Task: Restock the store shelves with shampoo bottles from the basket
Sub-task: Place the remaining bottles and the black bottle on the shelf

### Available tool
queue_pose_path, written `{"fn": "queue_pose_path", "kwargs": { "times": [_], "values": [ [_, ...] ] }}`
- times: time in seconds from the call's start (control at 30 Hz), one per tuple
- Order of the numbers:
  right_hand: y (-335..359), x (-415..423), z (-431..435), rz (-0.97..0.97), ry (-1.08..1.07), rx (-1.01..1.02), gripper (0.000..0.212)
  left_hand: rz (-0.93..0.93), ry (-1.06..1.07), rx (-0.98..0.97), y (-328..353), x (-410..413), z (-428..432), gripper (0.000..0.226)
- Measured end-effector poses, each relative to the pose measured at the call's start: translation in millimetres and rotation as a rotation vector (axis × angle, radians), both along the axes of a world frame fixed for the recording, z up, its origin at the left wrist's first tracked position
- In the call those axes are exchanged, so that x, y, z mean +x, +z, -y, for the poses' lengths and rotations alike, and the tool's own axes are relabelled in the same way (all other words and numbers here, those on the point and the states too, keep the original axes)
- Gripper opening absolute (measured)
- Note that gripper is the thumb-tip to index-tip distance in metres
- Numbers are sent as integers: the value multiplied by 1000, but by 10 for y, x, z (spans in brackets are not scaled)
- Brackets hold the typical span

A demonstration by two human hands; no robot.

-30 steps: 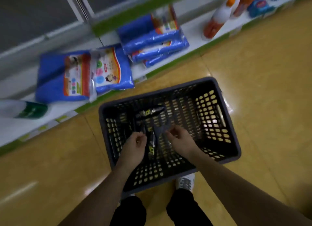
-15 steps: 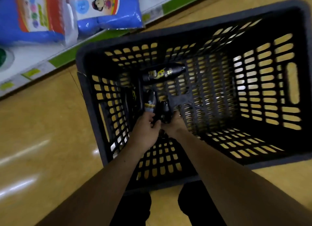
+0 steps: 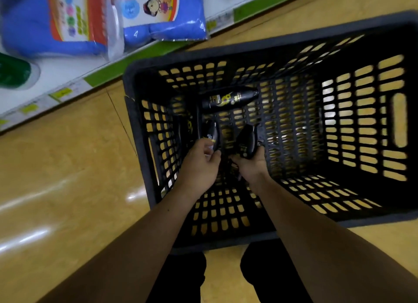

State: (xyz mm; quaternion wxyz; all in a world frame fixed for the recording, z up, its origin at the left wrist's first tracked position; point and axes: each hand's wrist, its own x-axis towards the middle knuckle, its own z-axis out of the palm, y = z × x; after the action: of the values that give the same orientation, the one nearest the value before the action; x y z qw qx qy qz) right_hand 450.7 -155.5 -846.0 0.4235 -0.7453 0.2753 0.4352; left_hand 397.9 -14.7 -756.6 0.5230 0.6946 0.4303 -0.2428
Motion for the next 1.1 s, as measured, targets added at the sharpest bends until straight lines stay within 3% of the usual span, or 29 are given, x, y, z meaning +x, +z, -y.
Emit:
{"fn": "queue_pose_path", "kwargs": {
  "times": [0.23,0.27,0.37,0.43,0.5,0.6,0.7,0.93,1.1],
  "values": [
    [1008,365,18,52,-55,297,29,80,54,-27,698,201,-90,23],
    [1192,419,-1,56,-42,326,33,95,50,-22,836,229,-112,21],
    [1762,558,-95,61,-48,406,75,152,36,-7,1283,318,-202,16],
    [2170,651,-192,84,-83,461,81,210,45,2,1617,392,-283,10],
    [2632,753,-309,110,-104,512,69,282,80,7,2018,469,-392,7],
    [3355,881,-492,168,-106,591,29,374,136,-1,2610,543,-556,12],
    [4015,935,-693,196,-97,645,24,449,204,-17,3152,561,-710,14],
    [5312,921,-1288,267,-53,697,66,660,276,57,4414,578,-1121,12],
    [6114,874,-1703,192,42,899,66,782,275,125,5287,474,-1461,19]
  ]
}}
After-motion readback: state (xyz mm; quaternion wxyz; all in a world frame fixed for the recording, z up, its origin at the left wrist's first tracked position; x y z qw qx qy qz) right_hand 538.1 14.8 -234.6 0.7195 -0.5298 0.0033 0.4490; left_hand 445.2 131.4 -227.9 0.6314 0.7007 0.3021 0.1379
